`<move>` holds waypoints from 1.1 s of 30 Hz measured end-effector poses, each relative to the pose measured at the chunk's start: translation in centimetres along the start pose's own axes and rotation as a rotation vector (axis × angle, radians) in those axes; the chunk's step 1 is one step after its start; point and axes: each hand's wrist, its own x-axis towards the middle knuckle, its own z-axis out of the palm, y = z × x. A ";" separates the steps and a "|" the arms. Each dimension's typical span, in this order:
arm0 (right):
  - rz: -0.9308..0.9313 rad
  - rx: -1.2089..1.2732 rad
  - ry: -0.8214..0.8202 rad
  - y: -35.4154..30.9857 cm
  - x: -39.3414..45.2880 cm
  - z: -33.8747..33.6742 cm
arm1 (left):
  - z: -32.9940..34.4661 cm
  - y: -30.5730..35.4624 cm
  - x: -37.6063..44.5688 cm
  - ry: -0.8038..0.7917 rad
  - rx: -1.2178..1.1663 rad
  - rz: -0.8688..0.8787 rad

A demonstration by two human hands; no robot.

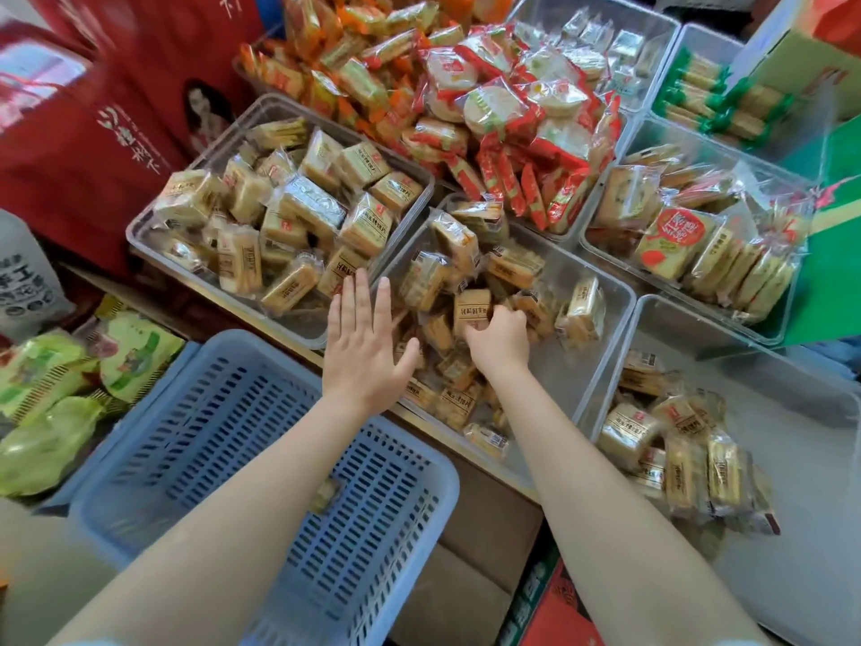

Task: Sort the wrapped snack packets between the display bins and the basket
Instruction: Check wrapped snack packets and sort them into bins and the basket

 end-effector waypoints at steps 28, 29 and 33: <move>0.097 0.639 -0.235 -4.2 1.0 2.1 | 0.4 0.2 0.0 0.147 -0.214 -0.076; 0.099 0.651 -0.233 -4.1 1.1 2.0 | 0.5 0.2 0.1 0.149 -0.213 -0.075; 0.076 0.668 -0.256 -3.5 0.3 0.9 | 0.7 0.0 0.2 0.148 -0.209 -0.067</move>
